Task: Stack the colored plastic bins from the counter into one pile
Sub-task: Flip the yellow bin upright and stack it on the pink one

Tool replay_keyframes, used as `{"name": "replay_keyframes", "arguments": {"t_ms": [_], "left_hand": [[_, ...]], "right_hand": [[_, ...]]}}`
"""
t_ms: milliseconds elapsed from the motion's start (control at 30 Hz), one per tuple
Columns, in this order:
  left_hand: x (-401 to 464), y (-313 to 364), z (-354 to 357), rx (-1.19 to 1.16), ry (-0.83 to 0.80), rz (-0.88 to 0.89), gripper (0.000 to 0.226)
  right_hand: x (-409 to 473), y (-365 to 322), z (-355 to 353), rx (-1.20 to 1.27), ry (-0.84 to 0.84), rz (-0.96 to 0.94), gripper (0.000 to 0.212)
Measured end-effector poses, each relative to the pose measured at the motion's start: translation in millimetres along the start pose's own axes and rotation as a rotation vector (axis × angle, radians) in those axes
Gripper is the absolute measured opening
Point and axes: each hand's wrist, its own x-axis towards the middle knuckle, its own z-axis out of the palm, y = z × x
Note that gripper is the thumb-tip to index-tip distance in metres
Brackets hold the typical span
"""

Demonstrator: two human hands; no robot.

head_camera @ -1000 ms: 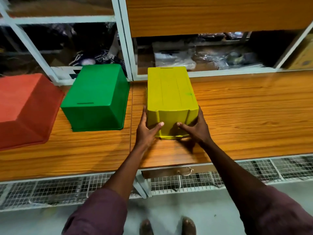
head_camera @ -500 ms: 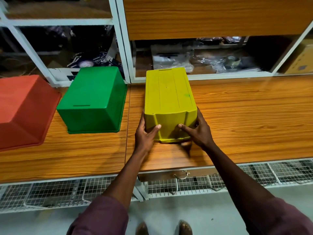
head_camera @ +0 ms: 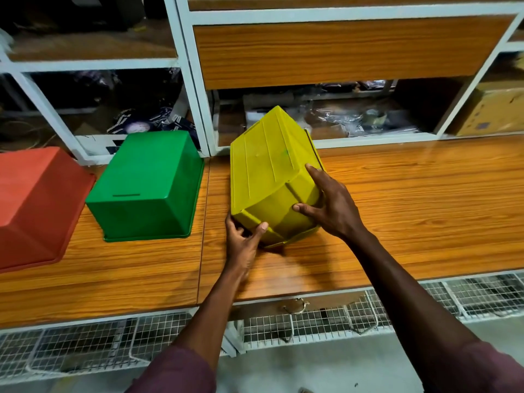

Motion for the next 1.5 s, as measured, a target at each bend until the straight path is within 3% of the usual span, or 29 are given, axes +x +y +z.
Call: {"name": "replay_keyframes", "arguments": {"t_ms": [267,367,433,500,600,767,834,900,934,1000,1100,1234,1334,1501], "left_hand": [[1,19,-19,0.056,-0.079,-0.038,0.106],[-2,46,-28,0.186,0.020,-0.003,0.118],[-2,72,-28,0.295,0.072,0.104,0.113],[1,103,-18,0.360,0.019,0.200,0.105],[12,140,13,0.479,-0.126,0.245,0.088],[24,151,41,0.610,-0.176,0.300,0.073],[25,146,38,0.638,-0.167,0.321,0.069],[25,141,33,0.625,-0.141,0.328,0.066],[25,140,30,0.607,-0.132,0.326,0.066],[26,138,26,0.571,-0.128,0.321,0.065],[28,137,21,0.554,-0.136,0.314,0.066],[29,135,12,0.485,-0.117,0.297,0.064],[31,134,2,0.287,-0.053,0.245,0.058],[31,118,-17,-0.071,-0.011,0.061,0.042]], "right_hand": [[2,-21,-3,-0.131,0.009,-0.030,0.091],[1,-29,-2,-0.164,0.029,-0.062,0.088],[1,-32,-1,-0.169,0.032,-0.066,0.087],[1,-35,0,-0.177,0.038,-0.061,0.088],[0,-41,3,-0.181,0.064,-0.076,0.092],[1,-39,7,-0.112,0.065,-0.146,0.100],[-5,-33,10,0.025,0.202,-0.131,0.105],[-22,-27,24,0.363,0.396,0.081,0.110],[-33,-25,38,0.551,0.416,0.239,0.113],[-52,-23,67,0.767,0.275,0.416,0.116],[-61,-17,102,0.855,0.055,0.451,0.084],[-43,-21,109,0.834,0.062,0.395,0.040],[-35,-24,94,0.784,-0.001,0.320,0.044],[-17,-23,53,0.486,-0.108,0.108,0.046]]}}
